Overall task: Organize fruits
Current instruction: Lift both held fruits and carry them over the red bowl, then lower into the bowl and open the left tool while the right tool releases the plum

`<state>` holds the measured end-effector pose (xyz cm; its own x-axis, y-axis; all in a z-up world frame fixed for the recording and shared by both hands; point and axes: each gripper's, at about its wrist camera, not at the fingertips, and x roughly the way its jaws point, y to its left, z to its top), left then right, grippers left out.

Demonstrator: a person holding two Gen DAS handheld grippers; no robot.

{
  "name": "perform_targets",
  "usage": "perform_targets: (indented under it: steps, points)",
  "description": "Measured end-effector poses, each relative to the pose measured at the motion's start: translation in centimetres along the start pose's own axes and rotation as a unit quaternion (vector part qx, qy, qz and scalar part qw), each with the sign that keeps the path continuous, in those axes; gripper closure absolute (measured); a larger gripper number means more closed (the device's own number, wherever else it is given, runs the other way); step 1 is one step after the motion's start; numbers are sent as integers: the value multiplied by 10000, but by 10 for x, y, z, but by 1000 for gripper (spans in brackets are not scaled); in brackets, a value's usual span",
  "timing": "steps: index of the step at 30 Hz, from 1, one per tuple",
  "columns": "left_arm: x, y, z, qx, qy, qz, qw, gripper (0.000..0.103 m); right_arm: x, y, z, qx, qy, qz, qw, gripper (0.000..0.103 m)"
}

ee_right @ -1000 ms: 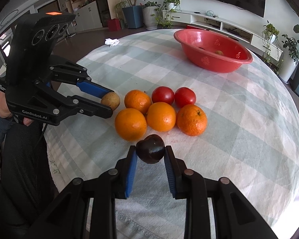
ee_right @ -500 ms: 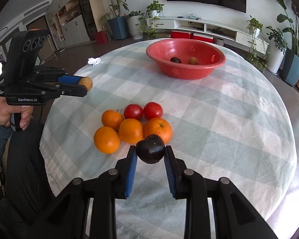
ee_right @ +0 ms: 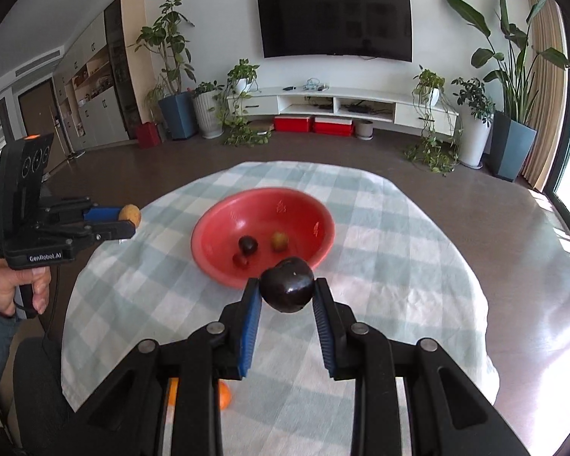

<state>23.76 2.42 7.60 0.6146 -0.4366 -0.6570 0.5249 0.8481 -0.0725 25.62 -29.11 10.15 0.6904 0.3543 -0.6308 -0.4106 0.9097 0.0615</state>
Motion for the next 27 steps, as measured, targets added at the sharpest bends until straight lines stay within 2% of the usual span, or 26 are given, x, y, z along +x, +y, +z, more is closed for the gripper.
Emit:
perform_targets:
  steps: [4,9,15,27]
  points:
    - [33,-4,23,127,151,-25,9998,76,19,4,32,-54,-105,83,9999,73]
    - [82,-8,25,206,467,-71,9987,76,65,12,49,-183,182,143,9996,73]
    - [129,-6,9,315,839,-51,9960,76,120,14,42,-266,754,121,9967,73]
    - [167,-3,0,464,1063,3,9933,76,175,9,26,-316,1349,5,9904,73]
